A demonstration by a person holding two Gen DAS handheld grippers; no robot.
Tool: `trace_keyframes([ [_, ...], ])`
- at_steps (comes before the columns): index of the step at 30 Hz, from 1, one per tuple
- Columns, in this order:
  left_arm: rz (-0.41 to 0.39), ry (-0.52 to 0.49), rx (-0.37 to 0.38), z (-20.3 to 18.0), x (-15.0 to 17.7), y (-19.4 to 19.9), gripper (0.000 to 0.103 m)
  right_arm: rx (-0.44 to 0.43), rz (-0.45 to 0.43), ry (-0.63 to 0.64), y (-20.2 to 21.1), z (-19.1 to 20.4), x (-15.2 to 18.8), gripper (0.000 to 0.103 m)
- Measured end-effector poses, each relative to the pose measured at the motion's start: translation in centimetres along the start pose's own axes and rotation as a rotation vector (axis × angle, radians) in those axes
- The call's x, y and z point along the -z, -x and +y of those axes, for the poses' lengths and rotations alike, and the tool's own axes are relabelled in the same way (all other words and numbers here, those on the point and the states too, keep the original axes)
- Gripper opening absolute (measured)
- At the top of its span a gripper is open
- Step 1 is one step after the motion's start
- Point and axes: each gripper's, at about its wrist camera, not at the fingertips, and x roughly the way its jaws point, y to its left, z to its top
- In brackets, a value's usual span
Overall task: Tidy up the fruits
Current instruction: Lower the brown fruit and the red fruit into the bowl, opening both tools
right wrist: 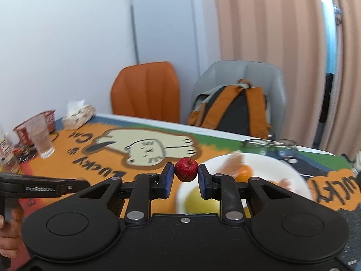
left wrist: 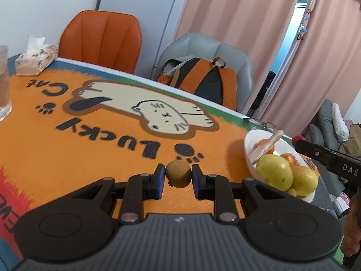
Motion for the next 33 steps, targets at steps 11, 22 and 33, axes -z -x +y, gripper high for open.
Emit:
trace_keyframes([
  [11,-0.011,-0.064,0.061,-3.6,-1.4,-1.4,0.024,0.075,-0.049,-0.101,1.5,-4.8,-0.2,0.024],
  [22,-0.002,-0.138,0.118,-7.6,-2.7,-3.6,0.024,0.151,-0.065,-0.161,2.1,-7.9,0.3,0.024],
  [33,0.009,-0.21,0.167,-12.1,-3.6,-5.8,0.024,0.193,-0.03,-0.218,1.6,-10.6,1.2,0.025],
])
